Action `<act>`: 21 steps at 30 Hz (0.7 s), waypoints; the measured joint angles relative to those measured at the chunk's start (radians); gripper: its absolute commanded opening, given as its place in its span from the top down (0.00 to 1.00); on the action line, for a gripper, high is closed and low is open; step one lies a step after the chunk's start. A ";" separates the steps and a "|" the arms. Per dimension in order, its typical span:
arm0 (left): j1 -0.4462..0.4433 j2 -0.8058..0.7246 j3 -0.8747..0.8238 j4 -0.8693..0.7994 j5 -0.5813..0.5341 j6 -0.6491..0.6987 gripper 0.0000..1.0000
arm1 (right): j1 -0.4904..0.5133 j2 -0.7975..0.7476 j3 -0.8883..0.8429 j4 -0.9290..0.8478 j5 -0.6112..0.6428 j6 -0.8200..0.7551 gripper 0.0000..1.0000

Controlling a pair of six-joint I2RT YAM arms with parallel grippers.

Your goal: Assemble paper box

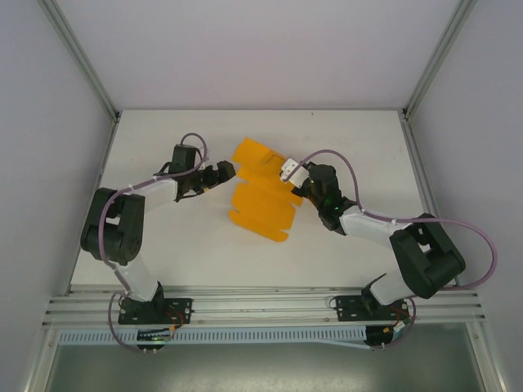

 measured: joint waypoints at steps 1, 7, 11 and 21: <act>-0.002 0.007 -0.010 0.031 0.027 0.000 0.02 | 0.000 0.000 0.000 -0.003 0.000 0.001 1.00; -0.039 0.023 -0.035 0.186 0.167 0.029 0.02 | -0.004 0.000 0.002 -0.019 -0.011 0.022 1.00; -0.085 0.049 -0.026 0.224 0.203 0.062 0.08 | -0.004 0.000 0.004 -0.025 -0.021 0.042 1.00; -0.124 0.156 0.034 0.256 0.219 0.079 0.50 | -0.012 -0.006 0.004 -0.064 -0.042 0.092 1.00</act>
